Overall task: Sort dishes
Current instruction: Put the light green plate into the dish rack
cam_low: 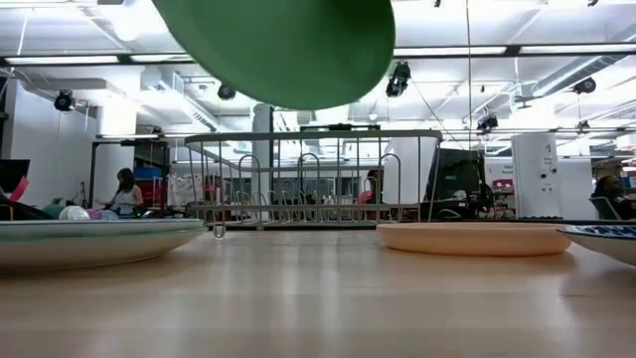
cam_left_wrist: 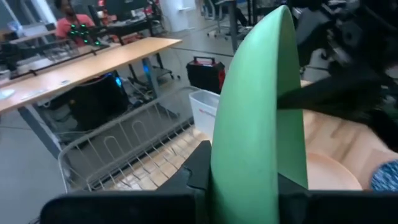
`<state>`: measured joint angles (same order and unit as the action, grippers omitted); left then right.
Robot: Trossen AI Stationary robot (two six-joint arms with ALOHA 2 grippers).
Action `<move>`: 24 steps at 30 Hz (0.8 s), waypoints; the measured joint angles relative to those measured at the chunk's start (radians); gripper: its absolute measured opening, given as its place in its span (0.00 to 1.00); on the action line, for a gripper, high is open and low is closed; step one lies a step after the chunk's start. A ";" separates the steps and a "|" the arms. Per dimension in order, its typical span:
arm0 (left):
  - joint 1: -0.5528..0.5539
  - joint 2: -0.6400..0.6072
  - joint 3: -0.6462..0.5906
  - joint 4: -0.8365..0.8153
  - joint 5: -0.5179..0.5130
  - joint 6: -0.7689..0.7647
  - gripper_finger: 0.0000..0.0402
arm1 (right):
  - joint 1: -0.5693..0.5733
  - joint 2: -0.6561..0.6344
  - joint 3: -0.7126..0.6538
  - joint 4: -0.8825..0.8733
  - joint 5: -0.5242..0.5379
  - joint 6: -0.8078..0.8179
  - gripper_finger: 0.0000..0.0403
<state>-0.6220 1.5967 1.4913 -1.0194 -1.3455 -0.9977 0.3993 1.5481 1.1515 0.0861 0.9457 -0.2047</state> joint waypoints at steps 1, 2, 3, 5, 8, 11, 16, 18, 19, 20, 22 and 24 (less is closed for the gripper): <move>0.010 0.000 0.012 -0.017 -0.004 0.000 0.05 | 0.000 -0.015 -0.001 -0.027 0.001 0.020 0.42; 0.022 0.000 0.021 -0.029 -0.005 -0.001 0.05 | 0.001 -0.032 -0.001 -0.060 0.000 0.044 0.45; 0.034 0.000 0.029 -0.039 -0.005 -0.008 0.05 | 0.002 -0.050 -0.001 -0.100 -0.002 0.069 0.47; 0.063 0.000 0.036 -0.049 -0.005 -0.017 0.05 | 0.003 -0.096 -0.003 -0.199 -0.011 0.117 0.52; 0.113 -0.001 0.035 -0.055 -0.001 -0.025 0.05 | 0.003 -0.174 -0.045 -0.296 -0.065 0.183 0.57; 0.175 -0.003 0.032 -0.054 -0.014 -0.049 0.05 | 0.012 -0.257 -0.141 -0.292 -0.226 0.205 0.60; 0.243 0.021 0.033 0.041 0.091 0.027 0.05 | 0.013 -0.383 -0.341 -0.111 -0.430 0.208 0.61; 0.269 0.039 0.033 0.133 0.119 0.120 0.05 | 0.022 -0.405 -0.416 -0.027 -0.499 0.207 0.59; 0.279 0.049 0.033 0.187 0.121 0.164 0.05 | 0.023 -0.412 -0.449 0.009 -0.522 0.207 0.58; 0.287 0.057 0.033 0.238 0.129 0.207 0.05 | 0.022 -0.416 -0.477 0.040 -0.537 0.207 0.58; 0.302 0.071 0.033 0.321 0.140 0.286 0.05 | 0.021 -0.417 -0.525 0.098 -0.563 0.208 0.56; 0.313 0.084 0.033 0.385 0.142 0.341 0.05 | 0.026 -0.407 -0.566 0.127 -0.589 0.213 0.55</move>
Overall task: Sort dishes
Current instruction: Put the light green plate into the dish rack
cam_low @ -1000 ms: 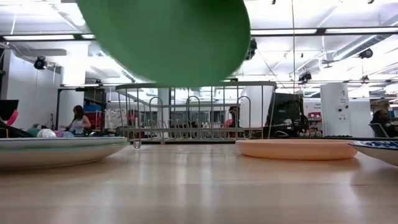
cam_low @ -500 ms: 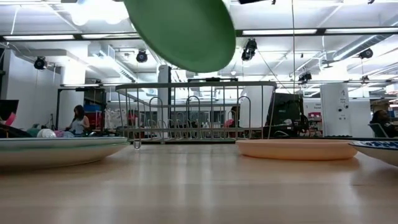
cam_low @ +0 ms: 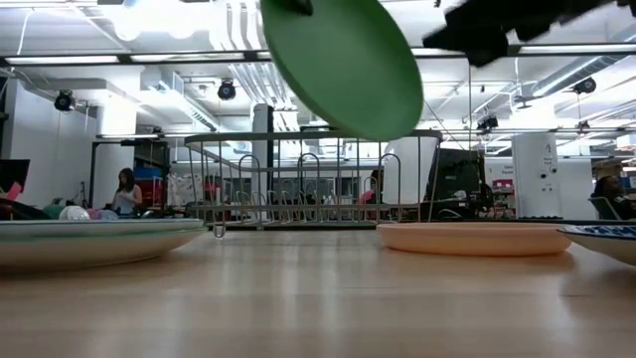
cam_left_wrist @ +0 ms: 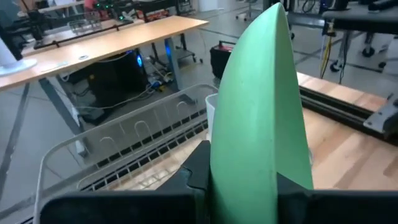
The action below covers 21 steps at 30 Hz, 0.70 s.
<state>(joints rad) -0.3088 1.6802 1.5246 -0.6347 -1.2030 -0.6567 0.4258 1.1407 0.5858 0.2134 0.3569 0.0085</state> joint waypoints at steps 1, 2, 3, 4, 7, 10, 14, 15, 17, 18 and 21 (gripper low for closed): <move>0.007 0.003 0.000 0.026 0.006 0.017 0.05 | 0.001 0.004 -0.017 0.011 -0.006 0.004 0.54; 0.014 0.007 0.001 0.043 0.011 0.025 0.05 | 0.002 0.003 -0.035 0.013 -0.007 0.006 0.54; 0.021 0.010 0.004 0.055 0.010 0.029 0.05 | 0.003 0.002 -0.049 0.013 -0.003 0.006 0.54; 0.024 0.010 0.005 0.063 0.007 0.032 0.05 | 0.005 0.002 -0.061 0.019 0.000 0.003 0.53; 0.035 0.017 0.005 0.064 0.005 0.032 0.05 | 0.024 -0.006 -0.110 0.042 -0.007 -0.032 0.52; 0.045 0.021 0.005 0.066 0.005 0.004 0.05 | 0.039 -0.008 -0.146 0.074 -0.039 -0.066 0.51; 0.053 0.020 0.005 0.079 -0.020 -0.008 0.05 | 0.058 -0.008 -0.173 0.084 -0.124 -0.090 0.51; 0.052 0.020 0.005 0.082 -0.027 0.001 0.05 | 0.063 -0.008 -0.178 0.085 -0.130 -0.097 0.51; 0.051 0.020 0.005 0.084 -0.032 0.009 0.05 | 0.076 -0.008 -0.188 0.078 -0.130 -0.114 0.51; 0.052 0.020 0.004 0.086 -0.032 0.009 0.05 | 0.086 -0.008 -0.192 0.074 -0.133 -0.128 0.51; 0.052 0.020 0.004 0.096 -0.037 0.011 0.05 | 0.108 -0.008 -0.210 0.073 -0.154 -0.137 0.51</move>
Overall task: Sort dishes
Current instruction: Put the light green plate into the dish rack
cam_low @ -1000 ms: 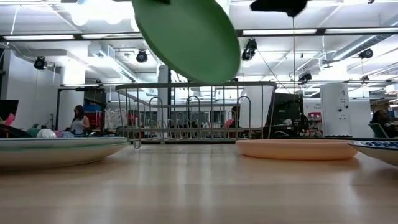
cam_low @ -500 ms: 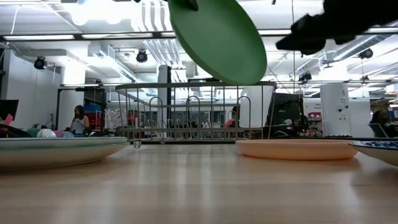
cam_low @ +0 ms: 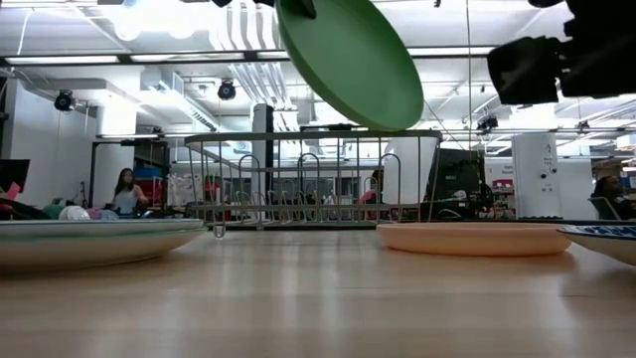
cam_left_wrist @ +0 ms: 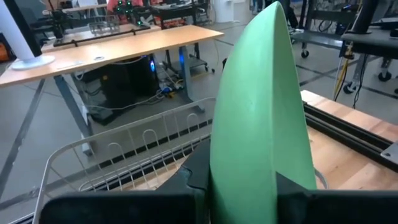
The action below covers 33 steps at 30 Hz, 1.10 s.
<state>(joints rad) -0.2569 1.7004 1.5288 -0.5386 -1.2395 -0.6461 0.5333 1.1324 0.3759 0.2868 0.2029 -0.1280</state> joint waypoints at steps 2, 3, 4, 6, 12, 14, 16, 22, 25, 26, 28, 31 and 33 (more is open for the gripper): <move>0.000 0.000 -0.001 0.007 0.000 0.002 0.05 | 0.012 0.000 -0.011 0.001 0.000 0.004 0.50; 0.000 0.000 -0.001 0.008 0.000 0.002 0.05 | 0.017 0.000 -0.015 0.002 -0.001 0.004 0.50; 0.000 0.000 -0.001 0.011 0.000 0.002 0.05 | 0.023 0.000 -0.020 0.002 -0.002 0.003 0.49; 0.000 0.000 -0.002 0.017 -0.001 0.003 0.05 | 0.030 0.000 -0.026 0.002 -0.004 0.004 0.49; 0.000 0.000 -0.002 0.042 -0.043 0.031 0.05 | 0.032 0.000 -0.029 0.003 -0.003 -0.009 0.47; 0.004 0.000 -0.002 0.043 -0.061 0.034 0.05 | 0.032 0.000 -0.030 0.002 -0.003 -0.009 0.47; 0.006 0.001 0.003 0.042 -0.087 0.046 0.05 | 0.032 0.000 -0.030 -0.004 -0.003 -0.008 0.47; 0.009 0.001 0.027 0.034 -0.203 0.137 0.05 | 0.032 0.000 -0.030 -0.017 -0.002 0.022 0.47; 0.017 0.001 0.051 0.033 -0.253 0.220 0.05 | 0.031 0.000 -0.030 -0.017 -0.002 0.048 0.47; 0.021 0.001 0.060 0.025 -0.273 0.253 0.05 | 0.031 0.000 -0.030 -0.017 0.003 0.052 0.47; 0.024 0.001 0.083 0.003 -0.328 0.334 0.05 | 0.030 0.000 -0.030 -0.005 0.036 0.053 0.47; 0.046 -0.012 0.120 -0.052 -0.333 0.426 0.05 | 0.026 0.000 -0.031 0.039 0.138 0.029 0.47; 0.074 -0.024 0.138 -0.108 -0.333 0.426 0.05 | 0.012 0.000 -0.031 0.072 0.170 0.007 0.47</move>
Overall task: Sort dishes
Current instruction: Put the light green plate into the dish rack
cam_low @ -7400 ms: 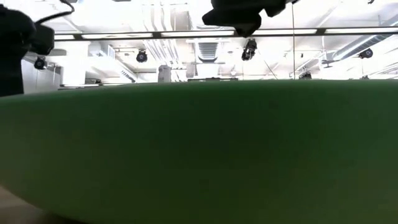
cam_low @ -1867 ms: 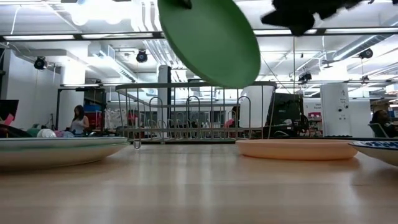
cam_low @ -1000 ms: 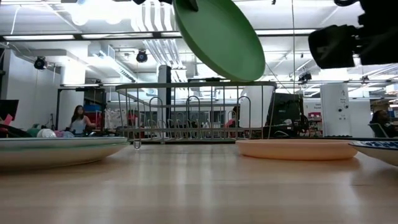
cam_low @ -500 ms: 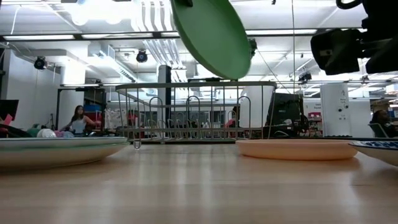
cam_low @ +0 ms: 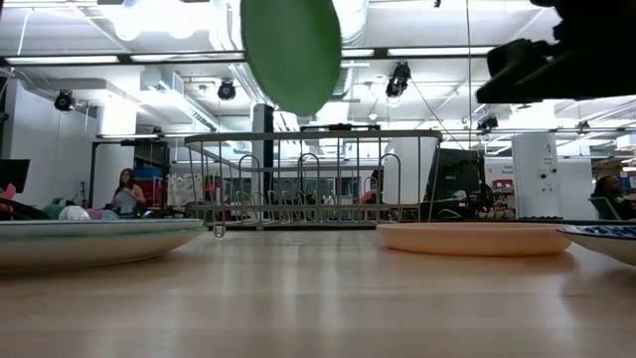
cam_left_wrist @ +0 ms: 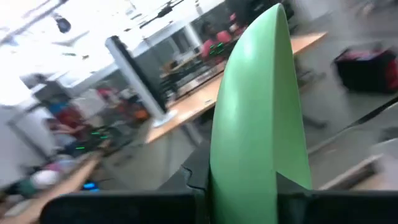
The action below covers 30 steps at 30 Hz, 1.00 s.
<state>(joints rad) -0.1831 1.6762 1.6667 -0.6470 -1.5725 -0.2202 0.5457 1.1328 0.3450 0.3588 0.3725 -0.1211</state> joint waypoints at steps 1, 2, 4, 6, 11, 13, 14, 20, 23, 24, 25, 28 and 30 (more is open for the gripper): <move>0.017 -0.004 0.005 -0.042 -0.001 -0.003 0.05 | -0.010 0.000 0.000 0.009 0.001 0.000 0.47; 0.034 -0.006 0.009 -0.084 -0.002 -0.016 0.05 | -0.019 0.000 0.000 0.016 0.002 0.005 0.47; 0.073 -0.010 0.009 -0.161 0.000 -0.068 0.05 | -0.038 0.000 0.000 0.020 0.002 0.028 0.47; 0.117 -0.017 0.009 -0.253 0.005 -0.169 0.05 | -0.056 0.000 -0.001 0.017 0.003 0.057 0.47; 0.246 -0.027 0.008 -0.539 0.145 -0.445 0.05 | -0.090 0.000 -0.002 0.014 0.004 0.102 0.47; 0.289 -0.018 0.004 -0.656 0.231 -0.536 0.05 | -0.098 0.000 -0.002 0.013 0.004 0.102 0.47; 0.306 -0.015 0.003 -0.702 0.255 -0.568 0.05 | -0.102 0.000 -0.002 0.014 0.004 0.102 0.47; 0.314 -0.017 0.002 -0.782 0.198 -0.587 0.05 | -0.144 0.000 -0.002 0.013 0.004 0.072 0.47; 0.316 -0.020 0.006 -0.783 0.205 -0.575 0.05 | -0.176 0.000 -0.002 0.014 0.023 0.057 0.47; 0.316 -0.021 0.007 -0.784 0.205 -0.575 0.05 | -0.188 0.000 -0.002 0.015 0.032 0.059 0.47; 0.316 -0.022 0.007 -0.785 0.205 -0.575 0.05 | -0.198 0.000 -0.002 0.015 0.038 0.065 0.47; 0.316 -0.020 0.007 -0.785 0.212 -0.579 0.05 | -0.221 0.000 0.002 0.014 0.041 0.086 0.47; 0.316 -0.020 0.007 -0.783 0.235 -0.585 0.05 | -0.226 0.000 0.005 0.014 0.042 0.098 0.47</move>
<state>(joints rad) 0.1326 1.6562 1.6733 -1.4296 -1.3377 -0.8047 0.3195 1.1328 0.3500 0.3725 0.4145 -0.0229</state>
